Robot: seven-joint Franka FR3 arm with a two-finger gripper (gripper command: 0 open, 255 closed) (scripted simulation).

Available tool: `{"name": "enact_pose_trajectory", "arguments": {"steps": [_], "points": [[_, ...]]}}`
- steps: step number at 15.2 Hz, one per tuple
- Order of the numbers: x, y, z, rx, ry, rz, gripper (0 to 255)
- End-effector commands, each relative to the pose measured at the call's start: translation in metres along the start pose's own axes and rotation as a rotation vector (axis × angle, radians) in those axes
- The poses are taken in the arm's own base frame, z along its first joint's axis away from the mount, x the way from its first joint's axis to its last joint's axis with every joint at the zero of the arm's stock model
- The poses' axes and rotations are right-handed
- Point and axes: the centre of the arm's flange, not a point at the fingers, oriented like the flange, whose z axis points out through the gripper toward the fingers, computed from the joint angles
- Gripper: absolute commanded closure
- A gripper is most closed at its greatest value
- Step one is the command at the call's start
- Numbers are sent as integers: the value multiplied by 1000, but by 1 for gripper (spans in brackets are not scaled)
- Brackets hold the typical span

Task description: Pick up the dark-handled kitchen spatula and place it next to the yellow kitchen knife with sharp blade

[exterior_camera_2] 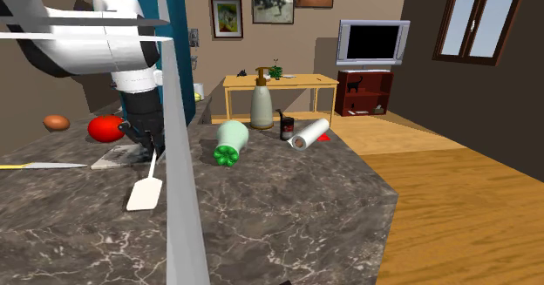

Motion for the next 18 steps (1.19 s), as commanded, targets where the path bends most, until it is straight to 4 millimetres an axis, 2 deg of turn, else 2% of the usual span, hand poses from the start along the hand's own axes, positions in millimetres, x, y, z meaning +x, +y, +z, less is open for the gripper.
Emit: {"name": "enact_pose_trajectory", "arguments": {"steps": [1,18], "points": [[-6,-26,-1,0,0,1,255],[-32,-249,-3,0,0,1,255]]}}
